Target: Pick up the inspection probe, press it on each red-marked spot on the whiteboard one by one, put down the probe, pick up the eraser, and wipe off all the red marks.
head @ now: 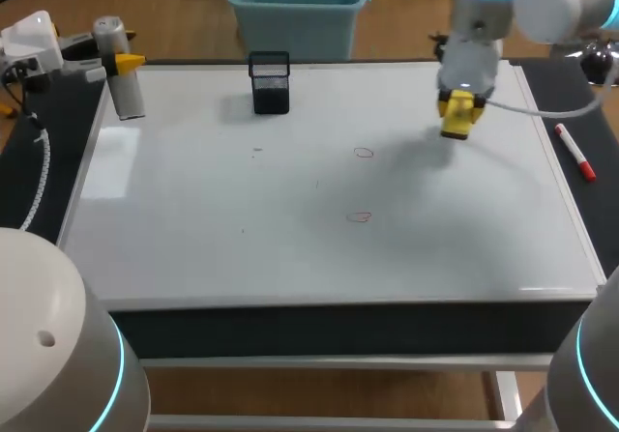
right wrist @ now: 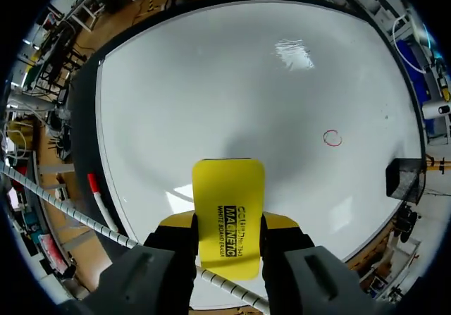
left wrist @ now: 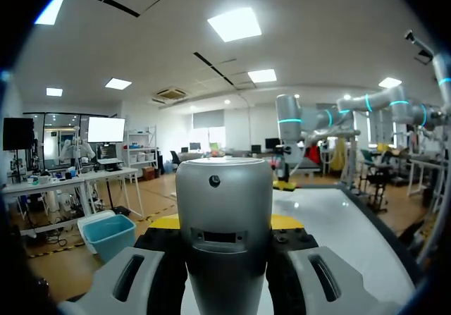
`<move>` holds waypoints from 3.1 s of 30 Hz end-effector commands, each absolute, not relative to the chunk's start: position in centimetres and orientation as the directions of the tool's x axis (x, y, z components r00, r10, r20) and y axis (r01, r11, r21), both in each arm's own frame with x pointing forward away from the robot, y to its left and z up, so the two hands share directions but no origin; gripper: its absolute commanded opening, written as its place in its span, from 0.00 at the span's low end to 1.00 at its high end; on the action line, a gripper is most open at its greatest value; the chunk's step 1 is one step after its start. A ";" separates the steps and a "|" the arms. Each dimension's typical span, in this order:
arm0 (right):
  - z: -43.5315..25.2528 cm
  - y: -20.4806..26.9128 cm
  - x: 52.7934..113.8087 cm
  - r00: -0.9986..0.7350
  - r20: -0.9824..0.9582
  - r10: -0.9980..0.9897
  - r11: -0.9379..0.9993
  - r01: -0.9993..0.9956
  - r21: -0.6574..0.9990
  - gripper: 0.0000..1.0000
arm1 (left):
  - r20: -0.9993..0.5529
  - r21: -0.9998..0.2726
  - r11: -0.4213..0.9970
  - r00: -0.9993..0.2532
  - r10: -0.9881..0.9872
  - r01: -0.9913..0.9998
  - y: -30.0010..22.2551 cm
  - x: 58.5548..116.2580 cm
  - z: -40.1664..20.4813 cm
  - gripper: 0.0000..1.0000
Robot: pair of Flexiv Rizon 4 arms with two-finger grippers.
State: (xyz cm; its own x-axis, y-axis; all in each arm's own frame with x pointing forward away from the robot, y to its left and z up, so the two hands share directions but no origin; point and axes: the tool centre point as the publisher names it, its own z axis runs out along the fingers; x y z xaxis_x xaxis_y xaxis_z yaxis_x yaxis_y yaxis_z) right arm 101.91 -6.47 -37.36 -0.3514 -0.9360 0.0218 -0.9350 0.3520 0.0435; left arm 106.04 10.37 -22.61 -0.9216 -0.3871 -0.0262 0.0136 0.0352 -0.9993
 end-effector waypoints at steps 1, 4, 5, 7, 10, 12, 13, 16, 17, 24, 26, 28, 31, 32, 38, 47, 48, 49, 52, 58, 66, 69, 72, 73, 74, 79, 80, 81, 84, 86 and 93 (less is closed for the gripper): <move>-37.5 -10.3 102.0 -0.374 -0.001 -0.927 0.373 -0.926 0.062 0.00 | -0.026 -0.999 0.037 -0.921 -0.388 0.013 10.4 106.0 -22.5 0.00; -37.6 -11.7 102.1 -0.395 0.004 -0.919 0.394 -0.917 0.064 0.00 | -0.026 -0.999 0.037 -0.921 -0.388 0.013 10.4 106.0 -22.5 0.00; -37.6 -12.1 102.1 -0.400 0.002 -0.917 0.399 -0.915 0.065 0.00 | -0.026 -0.999 0.037 -0.921 -0.388 0.013 10.4 106.0 -22.5 0.00; -37.7 -12.7 102.2 -0.410 0.004 -0.912 0.409 -0.910 0.065 0.00 | -0.026 -0.999 0.037 -0.921 -0.388 0.013 10.4 106.0 -22.5 0.00; -37.7 -13.2 102.2 -0.417 0.005 -0.909 0.416 -0.907 0.062 0.00 | -0.026 -0.999 0.037 -0.921 -0.388 0.013 10.4 106.0 -22.5 0.00; -37.6 -13.4 102.3 -0.422 0.003 -0.907 0.421 -0.905 0.059 0.00 | -0.026 -0.999 0.037 -0.921 -0.388 0.013 10.4 106.0 -22.5 0.00; -37.6 -13.4 102.3 -0.423 0.002 -0.906 0.422 -0.905 0.058 0.00 | -0.026 -0.999 0.037 -0.921 -0.388 0.013 10.4 106.0 -22.5 0.00; -37.5 -13.6 102.2 -0.430 0.000 -0.903 0.429 -0.902 0.047 0.00 | -0.026 -0.999 0.037 -0.921 -0.388 0.013 10.4 106.0 -22.5 0.00; -37.5 -13.6 102.2 -0.430 0.000 -0.903 0.429 -0.902 0.047 0.00 | -0.026 -0.999 0.037 -0.921 -0.388 0.013 10.4 106.0 -22.5 0.00; -37.5 -13.6 102.2 -0.430 0.000 -0.903 0.429 -0.902 0.047 0.00 | -0.026 -0.999 0.037 -0.921 -0.388 0.013 10.4 106.0 -22.5 0.00; -37.5 -13.6 102.2 -0.430 0.000 -0.903 0.429 -0.902 0.047 0.00 | -0.026 -0.999 0.037 -0.921 -0.388 0.013 10.4 106.0 -22.5 0.00; -37.5 -13.6 102.2 -0.430 0.000 -0.903 0.429 -0.902 0.047 0.00 | -0.026 -0.999 0.037 -0.921 -0.388 0.013 10.4 106.0 -22.5 0.00; -37.5 -13.6 102.2 -0.430 0.000 -0.903 0.429 -0.902 0.047 0.00 | -0.026 -0.999 0.037 -0.921 -0.388 0.013 10.4 106.0 -22.5 0.00; -37.5 -13.6 102.2 -0.430 0.000 -0.903 0.429 -0.902 0.047 0.00 | -0.026 -0.999 0.037 -0.921 -0.388 0.013 10.4 106.0 -22.5 0.00; -37.5 -13.6 102.2 -0.430 0.000 -0.903 0.429 -0.902 0.047 0.00 | -0.026 -0.999 0.037 -0.921 -0.388 0.013 10.4 106.0 -22.5 0.00; -37.5 -13.6 102.2 -0.430 0.000 -0.903 0.429 -0.902 0.047 0.00 | -0.033 -0.999 -0.001 -0.964 -0.265 0.034 5.4 104.8 -21.2 0.00; -37.5 -13.6 102.2 -0.430 0.000 -0.903 0.429 -0.902 0.047 0.00 | -0.037 -0.999 0.001 -0.967 -0.253 0.038 4.8 104.6 -21.1 0.00; -37.5 -13.6 102.2 -0.430 0.000 -0.903 0.429 -0.902 0.047 0.00 | -0.042 -0.999 -0.005 -0.973 -0.228 0.045 3.7 104.3 -20.9 0.00; -37.5 -13.6 102.2 -0.430 0.000 -0.903 0.429 -0.902 0.047 0.00 | -0.049 -0.999 -0.007 -0.983 -0.176 0.051 0.9 103.6 -20.5 0.00; -37.5 -13.6 102.2 -0.430 0.000 -0.903 0.429 -0.902 0.047 0.00 | -0.067 -0.997 -0.019 -0.996 -0.062 0.069 -4.7 102.0 -19.8 0.00; -37.5 -13.6 102.2 -0.430 0.000 -0.903 0.429 -0.902 0.047 0.00 | -0.073 -0.997 -0.029 -0.995 0.075 0.071 -11.8 99.3 -19.6 0.00; -37.5 -13.6 102.2 -0.430 0.000 -0.903 0.429 -0.902 0.047 0.00 | -0.070 -0.997 -0.052 -0.989 0.128 0.064 -14.3 98.2 -19.9 0.00; -37.5 -13.6 102.2 -0.430 0.000 -0.903 0.429 -0.902 0.047 0.00 | -0.052 -0.996 -0.079 -0.980 0.193 0.037 -16.7 97.2 -20.3 0.00; -37.5 -13.6 102.2 -0.430 0.000 -0.903 0.429 -0.902 0.047 0.00 | -0.042 -0.997 -0.075 -0.977 0.210 0.027 -17.5 96.9 -20.5 0.00; -37.5 -13.6 102.2 -0.430 0.000 -0.903 0.429 -0.902 0.047 0.00 | -0.041 -0.997 -0.074 -0.974 0.225 0.024 -18.2 96.7 -20.6 0.00; -37.5 -13.6 102.2 -0.430 0.000 -0.903 0.429 -0.902 0.047 0.00 | -0.017 -0.998 -0.066 -0.965 0.263 0.000 -21.3 96.4 -21.7 0.00; -37.5 -13.6 102.2 -0.430 0.000 -0.903 0.429 -0.902 0.047 0.00 | -0.013 -0.998 -0.061 -0.963 0.267 -0.004 -21.8 96.5 -21.9 0.00; -37.5 -13.6 102.2 -0.430 0.000 -0.903 0.429 -0.902 0.047 0.00 | -0.009 -0.998 -0.063 -0.963 0.271 -0.008 -22.3 96.6 -22.1 0.00; -37.5 -13.6 102.2 -0.430 0.000 -0.903 0.429 -0.902 0.047 0.00 | -0.007 -0.998 -0.061 -0.958 0.286 -0.011 -23.9 96.9 -22.4 0.00; -37.5 -13.6 102.2 -0.430 0.000 -0.903 0.429 -0.902 0.047 0.00 | -0.010 -0.999 -0.053 -0.955 0.296 -0.005 -24.9 96.9 -22.5 0.00; -37.5 -13.6 102.2 -0.430 0.000 -0.903 0.429 -0.902 0.047 0.00 | -0.003 -0.998 -0.056 -0.946 0.325 -0.016 -27.8 96.6 -23.1 0.00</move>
State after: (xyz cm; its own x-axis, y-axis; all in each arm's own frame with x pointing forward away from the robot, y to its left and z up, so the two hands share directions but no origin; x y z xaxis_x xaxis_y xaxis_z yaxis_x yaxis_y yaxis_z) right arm 102.15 -13.53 -37.53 -0.4317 -0.9020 -0.0018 -0.9010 0.4311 0.0479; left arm 95.98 -26.54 -22.61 -0.9604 0.2787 -0.0037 -0.0106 -0.0498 -0.9987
